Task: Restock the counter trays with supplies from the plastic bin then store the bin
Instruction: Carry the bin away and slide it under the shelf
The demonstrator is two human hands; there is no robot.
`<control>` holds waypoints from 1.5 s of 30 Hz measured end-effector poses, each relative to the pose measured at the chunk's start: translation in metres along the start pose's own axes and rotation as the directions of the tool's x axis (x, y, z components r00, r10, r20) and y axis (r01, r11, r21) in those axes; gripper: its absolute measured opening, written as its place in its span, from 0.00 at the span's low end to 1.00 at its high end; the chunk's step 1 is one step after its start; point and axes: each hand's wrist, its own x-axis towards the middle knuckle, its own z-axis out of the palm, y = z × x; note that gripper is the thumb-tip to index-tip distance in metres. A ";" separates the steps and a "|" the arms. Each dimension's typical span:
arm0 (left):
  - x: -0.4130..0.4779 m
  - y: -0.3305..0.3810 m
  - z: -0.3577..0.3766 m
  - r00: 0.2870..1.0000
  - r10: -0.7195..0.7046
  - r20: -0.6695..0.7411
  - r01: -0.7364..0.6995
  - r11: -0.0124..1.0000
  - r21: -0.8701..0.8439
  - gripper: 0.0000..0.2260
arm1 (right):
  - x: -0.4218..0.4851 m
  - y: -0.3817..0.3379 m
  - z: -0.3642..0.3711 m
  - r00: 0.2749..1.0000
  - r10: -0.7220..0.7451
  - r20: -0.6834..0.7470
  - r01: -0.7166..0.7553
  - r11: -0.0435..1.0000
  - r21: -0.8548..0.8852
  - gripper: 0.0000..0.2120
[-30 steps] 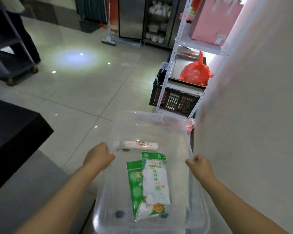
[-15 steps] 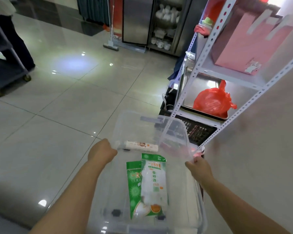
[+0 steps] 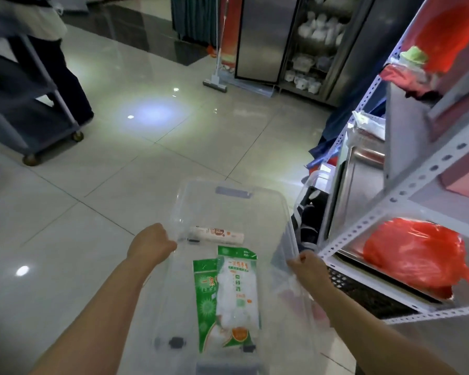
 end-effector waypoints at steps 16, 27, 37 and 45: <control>0.341 0.091 -0.076 1.000 0.022 -0.012 -0.023 0.997 -0.073 0.07 | 0.311 -0.206 0.021 0.999 -0.028 0.040 0.030 0.998 -0.049 0.09; 0.552 0.250 -0.073 0.970 0.237 0.058 -0.241 0.967 0.079 0.08 | 0.469 -0.240 -0.021 0.983 0.172 -0.068 -0.167 0.983 0.079 0.09; 0.727 0.422 0.013 0.935 0.253 0.250 -0.302 0.936 0.182 0.08 | 0.684 -0.205 -0.056 0.936 0.348 -0.055 -0.337 0.930 0.150 0.08; 0.859 0.479 0.124 0.914 0.175 0.366 -0.264 0.941 0.210 0.08 | 0.828 -0.150 -0.014 0.878 0.478 -0.034 -0.475 0.877 0.069 0.08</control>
